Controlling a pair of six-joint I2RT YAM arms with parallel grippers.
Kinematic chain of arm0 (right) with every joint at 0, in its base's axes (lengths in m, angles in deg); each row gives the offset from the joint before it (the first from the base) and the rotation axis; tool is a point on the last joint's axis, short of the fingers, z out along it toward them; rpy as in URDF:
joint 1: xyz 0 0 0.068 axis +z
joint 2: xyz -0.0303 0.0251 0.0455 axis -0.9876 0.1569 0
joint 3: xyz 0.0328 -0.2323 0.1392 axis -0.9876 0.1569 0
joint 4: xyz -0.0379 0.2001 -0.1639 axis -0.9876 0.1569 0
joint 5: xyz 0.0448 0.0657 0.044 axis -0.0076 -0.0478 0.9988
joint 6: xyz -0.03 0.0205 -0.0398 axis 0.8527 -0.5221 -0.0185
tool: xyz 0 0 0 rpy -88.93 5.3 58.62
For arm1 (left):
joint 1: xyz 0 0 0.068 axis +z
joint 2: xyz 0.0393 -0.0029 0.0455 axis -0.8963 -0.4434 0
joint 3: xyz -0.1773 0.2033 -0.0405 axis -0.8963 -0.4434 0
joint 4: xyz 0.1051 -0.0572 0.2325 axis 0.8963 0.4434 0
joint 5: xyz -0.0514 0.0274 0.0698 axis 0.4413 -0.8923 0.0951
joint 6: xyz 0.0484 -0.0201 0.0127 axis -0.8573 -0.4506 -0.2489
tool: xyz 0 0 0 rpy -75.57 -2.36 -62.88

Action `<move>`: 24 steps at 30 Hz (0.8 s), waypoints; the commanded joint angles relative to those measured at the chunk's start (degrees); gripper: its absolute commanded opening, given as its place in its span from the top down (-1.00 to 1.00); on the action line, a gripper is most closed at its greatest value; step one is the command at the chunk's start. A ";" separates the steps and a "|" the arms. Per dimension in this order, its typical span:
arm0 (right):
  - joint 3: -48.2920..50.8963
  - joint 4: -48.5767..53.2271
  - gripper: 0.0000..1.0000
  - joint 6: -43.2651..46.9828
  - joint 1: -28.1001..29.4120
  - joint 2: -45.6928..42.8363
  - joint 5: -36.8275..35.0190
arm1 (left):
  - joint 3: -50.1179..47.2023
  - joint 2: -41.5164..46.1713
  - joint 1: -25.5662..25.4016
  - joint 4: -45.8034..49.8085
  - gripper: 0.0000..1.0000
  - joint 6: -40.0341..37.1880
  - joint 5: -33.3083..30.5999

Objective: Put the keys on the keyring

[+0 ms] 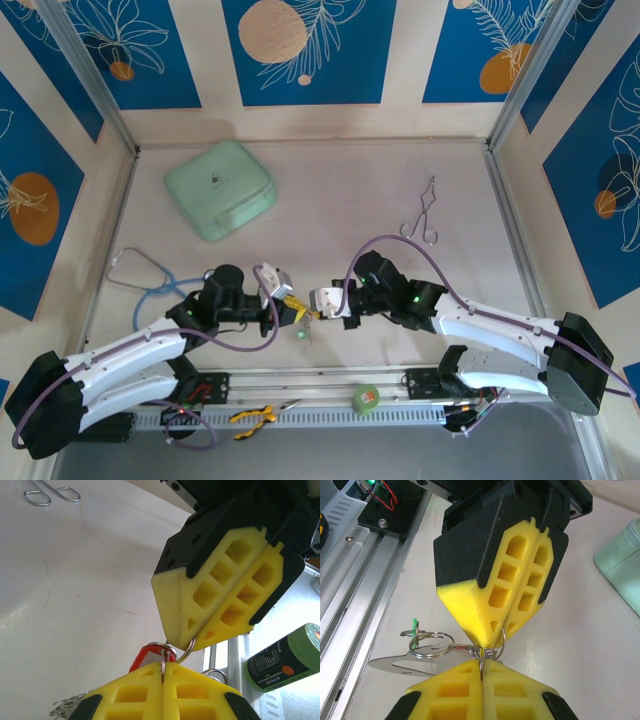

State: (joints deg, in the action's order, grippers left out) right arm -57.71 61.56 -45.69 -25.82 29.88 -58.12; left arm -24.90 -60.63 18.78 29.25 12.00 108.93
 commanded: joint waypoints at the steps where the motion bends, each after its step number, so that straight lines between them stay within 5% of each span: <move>1: -0.19 2.11 1.00 2.09 0.77 -0.72 0.03 | 1.25 0.93 -0.35 -3.14 1.00 1.26 -0.35; 4: 0.09 1.92 0.94 2.78 1.52 -0.63 -0.43 | 1.05 0.90 -0.36 -3.86 1.00 1.58 -0.36; 7: 0.13 3.18 0.29 3.17 2.05 -0.88 0.78 | 0.75 0.88 -0.30 -4.70 1.00 1.56 -0.36; 10: -0.18 7.13 0.08 3.30 2.09 -1.99 2.92 | -0.02 1.23 -0.31 -6.46 1.00 0.60 -0.47; 18: 2.18 5.10 0.13 -7.76 -2.52 -11.99 6.59 | -4.82 2.21 -0.36 -15.67 1.00 -6.90 -2.42; 24: 5.62 -5.88 0.38 -21.43 -4.14 -12.21 3.14 | -6.30 1.04 -0.35 -20.53 1.00 -11.70 -1.00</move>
State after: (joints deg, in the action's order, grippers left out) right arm -53.36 61.01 -58.19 -29.66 16.72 -54.90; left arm -30.65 -59.26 18.78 15.44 4.04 106.98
